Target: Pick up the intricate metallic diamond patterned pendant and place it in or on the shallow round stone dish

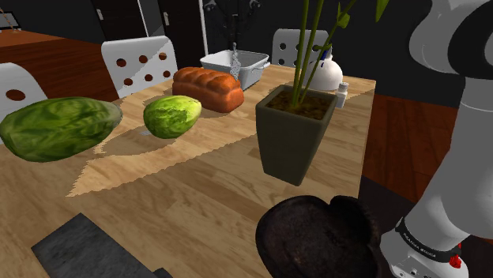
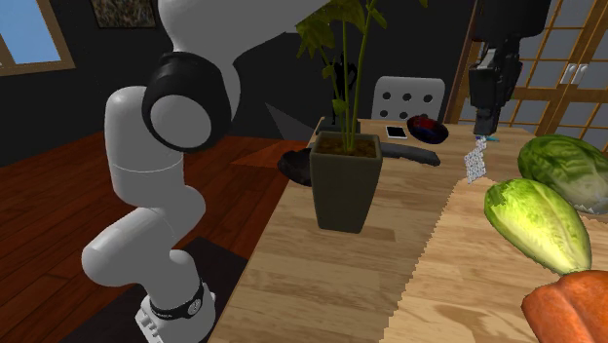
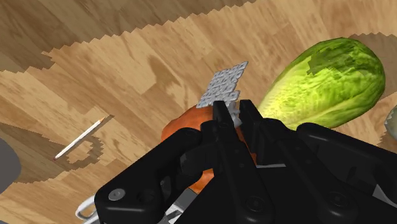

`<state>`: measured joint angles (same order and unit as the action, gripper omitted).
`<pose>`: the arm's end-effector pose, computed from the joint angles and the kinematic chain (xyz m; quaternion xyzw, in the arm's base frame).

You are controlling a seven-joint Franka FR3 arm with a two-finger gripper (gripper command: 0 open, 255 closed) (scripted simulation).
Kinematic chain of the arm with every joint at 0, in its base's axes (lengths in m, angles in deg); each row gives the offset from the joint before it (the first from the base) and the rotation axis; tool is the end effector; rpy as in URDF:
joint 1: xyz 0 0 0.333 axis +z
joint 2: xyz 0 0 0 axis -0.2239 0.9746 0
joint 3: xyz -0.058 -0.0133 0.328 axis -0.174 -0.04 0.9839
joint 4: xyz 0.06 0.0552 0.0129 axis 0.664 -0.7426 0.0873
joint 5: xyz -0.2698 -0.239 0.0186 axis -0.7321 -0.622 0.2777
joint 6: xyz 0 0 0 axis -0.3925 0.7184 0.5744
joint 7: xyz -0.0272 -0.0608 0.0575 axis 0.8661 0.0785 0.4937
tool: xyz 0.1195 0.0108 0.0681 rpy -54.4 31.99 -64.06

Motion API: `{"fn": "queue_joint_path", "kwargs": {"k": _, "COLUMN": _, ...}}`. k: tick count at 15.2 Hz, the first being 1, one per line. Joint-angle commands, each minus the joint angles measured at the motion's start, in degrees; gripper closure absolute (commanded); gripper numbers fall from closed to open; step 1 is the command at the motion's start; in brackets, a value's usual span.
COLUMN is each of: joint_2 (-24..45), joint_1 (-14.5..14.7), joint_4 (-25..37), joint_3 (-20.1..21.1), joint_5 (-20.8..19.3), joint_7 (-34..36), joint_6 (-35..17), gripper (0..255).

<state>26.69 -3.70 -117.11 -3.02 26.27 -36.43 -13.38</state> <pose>0.5044 0.2368 0.7113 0.9807 -0.1826 0.0618 0.0314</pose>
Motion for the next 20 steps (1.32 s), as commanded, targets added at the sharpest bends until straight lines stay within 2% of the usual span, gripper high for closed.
{"fn": "queue_joint_path", "kwargs": {"k": 1, "joint_2": -4.5, "joint_1": -0.8, "joint_4": -5.8, "joint_3": 0.6, "joint_5": 2.0, "joint_7": 1.5, "joint_6": -1.4, "gripper": 255}}
{"fn": "queue_joint_path", "kwargs": {"k": 5, "joint_2": -11.9, "joint_1": -0.9, "joint_4": -14.2, "joint_3": 1.7, "joint_5": 5.5, "joint_7": 4.3, "joint_6": -2.6, "gripper": 255}}
{"fn": "queue_joint_path", "kwargs": {"k": 10, "joint_2": -19.1, "joint_1": 0.3, "joint_4": -20.7, "joint_3": 3.1, "joint_5": 8.9, "joint_7": 8.2, "joint_6": -2.4, "gripper": 255}}
{"fn": "queue_joint_path", "kwargs": {"k": 20, "joint_2": -28.1, "joint_1": 4.3, "joint_4": -25.6, "joint_3": 7.9, "joint_5": 14.2, "joint_7": 18.0, "joint_6": 1.4, "gripper": 255}}
